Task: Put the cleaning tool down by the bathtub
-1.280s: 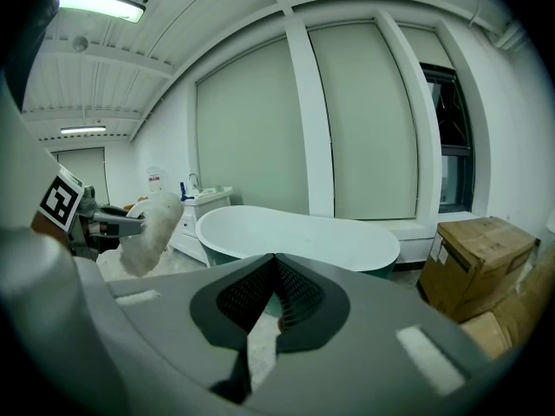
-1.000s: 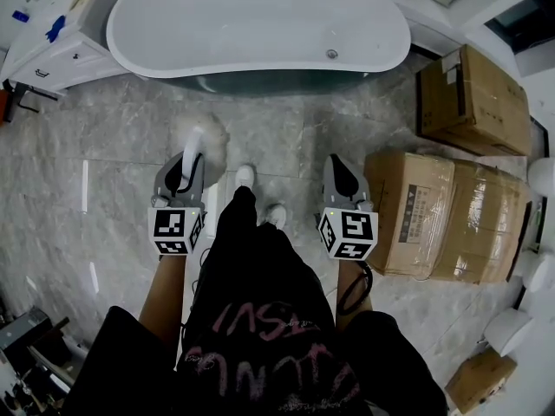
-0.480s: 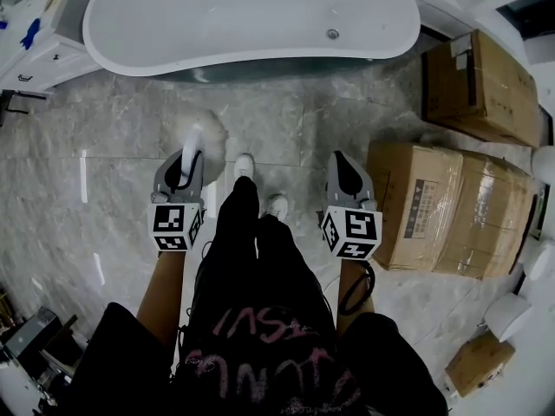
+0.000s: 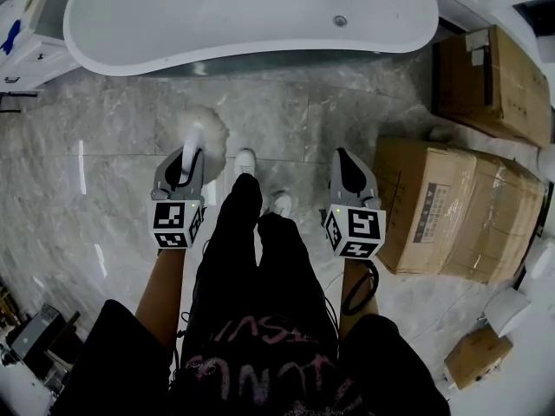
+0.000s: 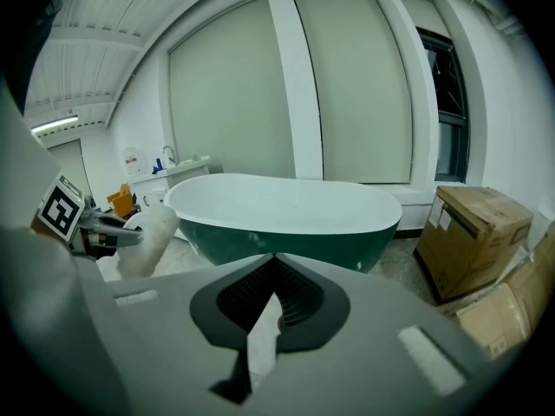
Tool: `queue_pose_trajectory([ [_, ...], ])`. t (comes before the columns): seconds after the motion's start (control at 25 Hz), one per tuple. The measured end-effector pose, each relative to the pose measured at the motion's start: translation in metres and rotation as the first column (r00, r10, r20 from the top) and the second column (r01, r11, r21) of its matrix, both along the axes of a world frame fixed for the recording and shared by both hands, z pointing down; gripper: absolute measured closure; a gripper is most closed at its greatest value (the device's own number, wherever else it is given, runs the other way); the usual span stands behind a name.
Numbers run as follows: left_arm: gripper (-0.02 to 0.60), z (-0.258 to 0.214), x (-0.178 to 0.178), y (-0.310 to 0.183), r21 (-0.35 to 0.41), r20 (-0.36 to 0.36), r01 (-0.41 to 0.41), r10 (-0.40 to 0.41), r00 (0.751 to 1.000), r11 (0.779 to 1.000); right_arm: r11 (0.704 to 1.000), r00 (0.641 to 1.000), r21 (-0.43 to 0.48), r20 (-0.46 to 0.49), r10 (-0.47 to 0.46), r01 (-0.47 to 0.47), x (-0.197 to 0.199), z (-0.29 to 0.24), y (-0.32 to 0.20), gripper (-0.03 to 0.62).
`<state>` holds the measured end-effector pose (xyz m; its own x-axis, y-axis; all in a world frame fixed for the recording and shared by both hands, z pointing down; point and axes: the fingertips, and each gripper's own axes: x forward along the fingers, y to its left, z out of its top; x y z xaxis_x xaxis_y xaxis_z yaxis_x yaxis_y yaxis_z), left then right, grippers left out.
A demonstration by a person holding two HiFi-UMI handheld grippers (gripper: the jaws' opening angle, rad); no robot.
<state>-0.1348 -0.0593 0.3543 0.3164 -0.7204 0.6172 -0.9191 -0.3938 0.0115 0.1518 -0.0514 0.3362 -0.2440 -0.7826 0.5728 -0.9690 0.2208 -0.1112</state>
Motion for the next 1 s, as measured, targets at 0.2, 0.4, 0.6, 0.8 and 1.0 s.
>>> queue_pose_trajectory([
  [0.2, 0.494, 0.041, -0.007, -0.006, -0.023, 0.001, 0.012, -0.012, 1.0, 1.0, 0.999, 1.0, -0.038, 0.0, -0.013, 0.013, -0.005, 0.043, -0.004, 0.582],
  [0.4, 0.494, 0.083, -0.017, -0.018, -0.021, 0.004, 0.028, -0.028, 1.0, 0.999, 0.999, 1.0, -0.047, -0.006, -0.022, 0.022, -0.011, 0.085, -0.013, 0.582],
  [0.6, 0.494, 0.12, -0.032, -0.028, 0.004, 0.016, 0.057, -0.057, 0.998, 0.998, 0.998, 1.0, -0.048, -0.014, -0.028, 0.028, -0.014, 0.128, -0.024, 0.58],
  [0.8, 0.494, 0.158, -0.041, -0.032, 0.006, 0.029, 0.049, -0.05, 0.998, 0.999, 0.999, 1.0, -0.045, -0.013, -0.021, 0.021, -0.016, 0.168, -0.033, 0.581],
  [1.0, 0.494, 0.195, -0.055, -0.032, -0.011, 0.03, 0.095, -0.095, 0.995, 0.995, 0.998, 0.999, -0.057, -0.015, -0.032, 0.031, -0.02, 0.209, -0.038, 0.582],
])
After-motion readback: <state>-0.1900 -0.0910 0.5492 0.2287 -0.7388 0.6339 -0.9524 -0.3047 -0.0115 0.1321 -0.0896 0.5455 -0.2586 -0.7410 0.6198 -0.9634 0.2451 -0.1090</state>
